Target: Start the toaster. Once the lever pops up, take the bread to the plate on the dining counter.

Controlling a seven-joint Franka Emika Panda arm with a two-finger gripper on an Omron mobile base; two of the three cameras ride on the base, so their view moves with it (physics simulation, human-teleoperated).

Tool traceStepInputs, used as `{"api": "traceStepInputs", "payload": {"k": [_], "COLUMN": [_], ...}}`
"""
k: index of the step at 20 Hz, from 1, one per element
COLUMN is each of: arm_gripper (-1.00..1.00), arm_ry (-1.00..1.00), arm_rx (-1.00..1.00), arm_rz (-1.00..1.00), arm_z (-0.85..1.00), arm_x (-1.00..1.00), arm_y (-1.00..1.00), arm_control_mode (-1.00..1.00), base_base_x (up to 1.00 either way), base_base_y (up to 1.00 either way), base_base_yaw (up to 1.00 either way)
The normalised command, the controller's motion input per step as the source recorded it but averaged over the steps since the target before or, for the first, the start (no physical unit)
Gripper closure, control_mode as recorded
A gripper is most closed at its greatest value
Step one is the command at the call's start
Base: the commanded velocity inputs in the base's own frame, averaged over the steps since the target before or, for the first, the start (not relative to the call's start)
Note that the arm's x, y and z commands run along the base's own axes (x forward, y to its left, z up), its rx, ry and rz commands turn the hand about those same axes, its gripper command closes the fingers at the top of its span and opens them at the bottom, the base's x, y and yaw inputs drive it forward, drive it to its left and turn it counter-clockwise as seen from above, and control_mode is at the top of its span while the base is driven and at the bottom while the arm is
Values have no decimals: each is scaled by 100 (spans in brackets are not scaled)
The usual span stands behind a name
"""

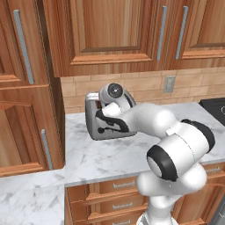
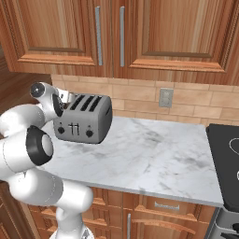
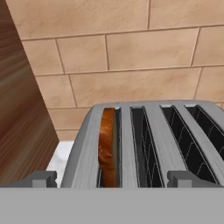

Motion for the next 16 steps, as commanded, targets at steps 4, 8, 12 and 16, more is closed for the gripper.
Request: {"api": "traceStepInputs", "payload": {"k": [4, 8, 12, 16], "arm_gripper": [-100, -100, -100, -100], "arm_ry": [1, 1, 1, 2], "arm_rx": [0, 0, 0, 0], "arm_rz": [0, 0, 0, 0], "arm_z": [0, 0, 0, 0], "arm_x": [23, 16, 15, 10], "arm_y": [4, 9, 14, 9], "arm_control_mode": [-100, -100, -100, -100], "base_base_x": [0, 0, 0, 0], "base_base_y": [0, 0, 0, 0], "base_base_yaw": [0, 0, 0, 0]}}
